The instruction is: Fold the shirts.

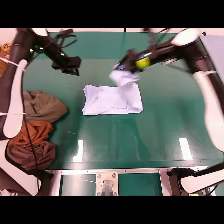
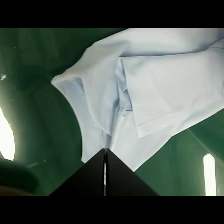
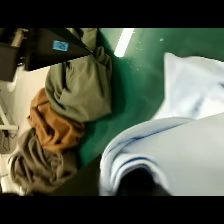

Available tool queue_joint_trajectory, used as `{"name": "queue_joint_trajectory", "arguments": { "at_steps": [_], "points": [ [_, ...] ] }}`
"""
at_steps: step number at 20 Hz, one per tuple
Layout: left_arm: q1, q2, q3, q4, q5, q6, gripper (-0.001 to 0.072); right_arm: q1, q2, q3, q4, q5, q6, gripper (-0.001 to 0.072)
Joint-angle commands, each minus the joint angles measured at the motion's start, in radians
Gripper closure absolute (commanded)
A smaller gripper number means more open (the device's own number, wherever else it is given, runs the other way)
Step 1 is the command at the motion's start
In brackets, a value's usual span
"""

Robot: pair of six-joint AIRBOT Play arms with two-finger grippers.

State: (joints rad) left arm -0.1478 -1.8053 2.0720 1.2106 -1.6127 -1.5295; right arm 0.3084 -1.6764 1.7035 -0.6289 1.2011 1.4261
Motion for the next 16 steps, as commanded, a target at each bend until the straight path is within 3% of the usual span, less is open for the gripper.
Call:
{"name": "queue_joint_trajectory", "arguments": {
  "at_steps": [1, 2, 4, 5, 6, 7, 9, 14, 15, 16],
  "points": [
    [0.048, 0.018, 0.001, 0.063, -0.019, 0.003, 0.0688, 0.249, -0.148, -0.061, 0.002, -0.423, 0.007, 0.0209],
    [0.048, 0.018, 0.001, 0.09, -0.02, 0.001, 0.0688, 0.29, -0.194, -0.06, 0.009, -0.482, 0.007, 0.0126],
    [0.048, 0.018, 0.001, 0.104, -0.021, 0.001, 0.0688, 0.293, -0.231, -0.059, 0.008, -0.489, 0.018, 0.0166],
    [0.048, 0.018, 0.001, 0.104, -0.02, 0.002, 0.0688, 0.256, -0.226, -0.056, 0.008, -0.444, 0.024, 0.0388],
    [0.048, 0.018, 0.002, 0.104, -0.02, 0.002, 0.0688, 0.207, -0.216, -0.053, 0.008, -0.388, 0.025, 0.0665],
    [0.048, 0.018, 0.001, 0.104, -0.021, 0.002, 0.0688, 0.144, -0.199, -0.053, 0.008, -0.325, 0.026, 0.07],
    [0.048, 0.018, 0.001, 0.105, -0.02, 0.002, 0.0687, 0.013, -0.155, -0.055, -0.019, -0.218, 0.03, 0.0701],
    [0.048, 0.016, -0.014, 0.106, -0.02, 0.001, 0.0688, -0.293, 0.024, -0.138, -0.263, 0.017, 0.03, 0.07],
    [0.048, 0.017, -0.014, 0.105, -0.019, 0.0, 0.0688, -0.344, 0.041, -0.175, -0.274, 0.054, -0.001, 0.0641],
    [0.048, 0.017, -0.014, 0.105, -0.02, 0.0, 0.0687, -0.383, 0.041, -0.211, -0.271, 0.069, -0.018, 0.0304]
  ]
}}
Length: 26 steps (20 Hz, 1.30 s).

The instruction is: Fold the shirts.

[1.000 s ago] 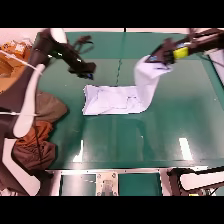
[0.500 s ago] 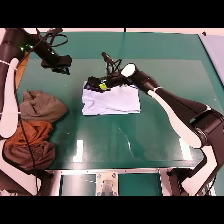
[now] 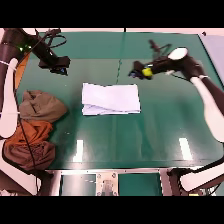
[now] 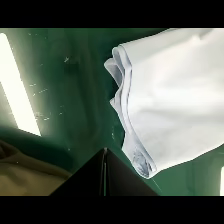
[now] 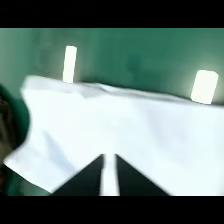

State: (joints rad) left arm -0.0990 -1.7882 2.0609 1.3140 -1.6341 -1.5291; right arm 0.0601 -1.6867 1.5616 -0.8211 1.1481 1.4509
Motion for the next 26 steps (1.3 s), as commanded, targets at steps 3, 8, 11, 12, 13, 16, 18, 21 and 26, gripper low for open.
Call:
{"name": "queue_joint_trajectory", "arguments": {
  "at_steps": [3, 8, 11, 12, 13, 16, 18, 21, 26],
  "points": [
    [-0.001, 0.0, -0.003, 0.002, 0.001, -0.009, 0.0687, -0.182, 0.024, -0.208, -0.065, 0.063, -0.129, 0.0069],
    [-0.001, 0.0, -0.003, 0.0, 0.002, -0.014, 0.0688, -0.126, -0.124, -0.31, 0.219, 0.003, -0.349, 0.0069],
    [-0.001, 0.0, -0.003, 0.0, 0.002, -0.016, 0.0687, -0.046, -0.206, -0.258, 0.322, -0.008, -0.389, 0.007],
    [-0.001, 0.0, -0.003, 0.0, 0.002, -0.016, 0.0688, -0.019, -0.219, -0.228, 0.322, -0.008, -0.385, 0.0099],
    [-0.001, 0.0, -0.003, 0.0, 0.001, -0.016, 0.0687, 0.006, -0.222, -0.197, 0.322, -0.008, -0.37, 0.0179],
    [-0.001, 0.0, -0.003, -0.001, -0.002, -0.016, 0.0687, 0.032, -0.221, -0.09, 0.32, 0.031, -0.327, 0.0696],
    [-0.001, 0.0, -0.003, 0.0, -0.012, -0.015, 0.0688, 0.014, -0.211, -0.026, 0.285, 0.066, -0.272, 0.0701],
    [-0.001, 0.0, -0.003, 0.0, -0.028, -0.015, 0.0687, -0.077, -0.124, 0.001, 0.113, 0.076, -0.179, 0.0701],
    [-0.001, 0.0, -0.003, 0.0, -0.023, -0.014, 0.0688, -0.434, 0.122, 0.001, -0.112, 0.079, -0.089, 0.0702]
  ]
}}
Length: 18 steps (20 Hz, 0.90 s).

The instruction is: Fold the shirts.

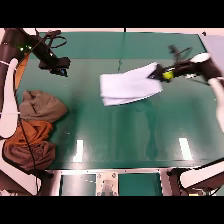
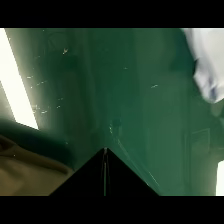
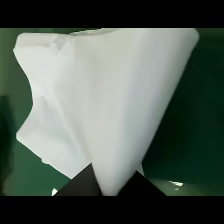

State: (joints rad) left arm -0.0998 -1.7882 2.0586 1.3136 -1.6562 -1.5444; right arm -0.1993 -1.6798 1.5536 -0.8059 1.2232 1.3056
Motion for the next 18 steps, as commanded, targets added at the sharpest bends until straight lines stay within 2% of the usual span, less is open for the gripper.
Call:
{"name": "queue_joint_trajectory", "arguments": {
  "at_steps": [1, 5, 9, 14, 18],
  "points": [
    [0.0, 0.0, 0.0, 0.0, 0.0, 0.001, 0.0688, -0.262, 0.153, 0.008, -0.149, 0.008, 0.061, 0.0701],
    [0.0, 0.0, 0.0, 0.0, 0.024, 0.001, 0.0688, -0.62, 0.236, -0.035, -0.201, 0.042, 0.082, 0.0702],
    [0.0, -0.001, 0.0, -0.001, 0.048, 0.0, 0.0688, -0.887, 0.25, -0.237, -0.203, 0.035, 0.071, 0.0701],
    [0.0, 0.0, 0.0, -0.001, 0.051, 0.0, 0.0688, -1.154, 0.278, -0.557, -0.201, -0.076, 0.071, 0.0701],
    [0.0, 0.0, -0.001, -0.005, 0.051, 0.0, 0.0688, -1.3, 0.314, -0.711, -0.201, -0.134, 0.071, 0.0701]
  ]
}}
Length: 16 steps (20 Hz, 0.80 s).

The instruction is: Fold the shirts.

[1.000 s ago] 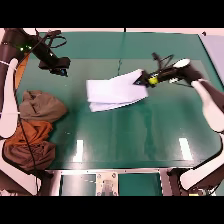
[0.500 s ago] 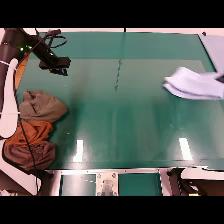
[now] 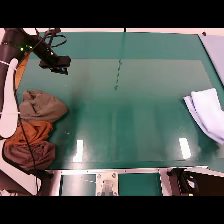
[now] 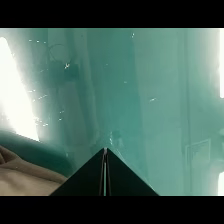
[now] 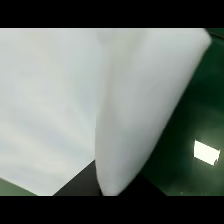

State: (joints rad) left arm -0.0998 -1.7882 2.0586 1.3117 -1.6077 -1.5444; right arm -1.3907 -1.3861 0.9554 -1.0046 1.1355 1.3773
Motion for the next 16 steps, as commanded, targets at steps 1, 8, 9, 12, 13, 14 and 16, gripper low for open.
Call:
{"name": "queue_joint_trajectory", "arguments": {
  "at_steps": [1, 8, 9, 12, 13, 14, 16],
  "points": [
    [0.0, 0.0, 0.0, -0.003, 0.003, 0.0, 0.0688, -0.13, 0.027, -0.139, -0.002, -0.059, -0.001, 0.0701],
    [0.0, 0.0, 0.0, -0.005, 0.0, 0.002, 0.0688, -0.153, 0.057, -0.117, -0.122, 0.03, 0.086, 0.0172],
    [0.0, 0.0, 0.0, -0.006, 0.0, 0.009, 0.0687, -0.153, 0.057, -0.066, -0.221, 0.106, 0.183, 0.0288],
    [0.0, 0.0, 0.0, -0.006, 0.004, 0.028, 0.0688, -0.148, 0.059, 0.127, -0.426, 0.373, 0.356, 0.0524],
    [0.0, 0.0, 0.0, -0.006, 0.006, 0.035, 0.0688, -0.137, 0.065, 0.181, -0.432, 0.437, 0.399, 0.0525],
    [0.0, 0.002, 0.0, -0.006, 0.006, 0.04, 0.0688, -0.109, 0.076, 0.222, -0.42, 0.472, 0.426, 0.0526],
    [0.0, 0.016, 0.0, -0.006, -0.002, 0.061, 0.0688, -0.018, 0.09, 0.29, -0.354, 0.48, 0.444, 0.0559]
  ]
}}
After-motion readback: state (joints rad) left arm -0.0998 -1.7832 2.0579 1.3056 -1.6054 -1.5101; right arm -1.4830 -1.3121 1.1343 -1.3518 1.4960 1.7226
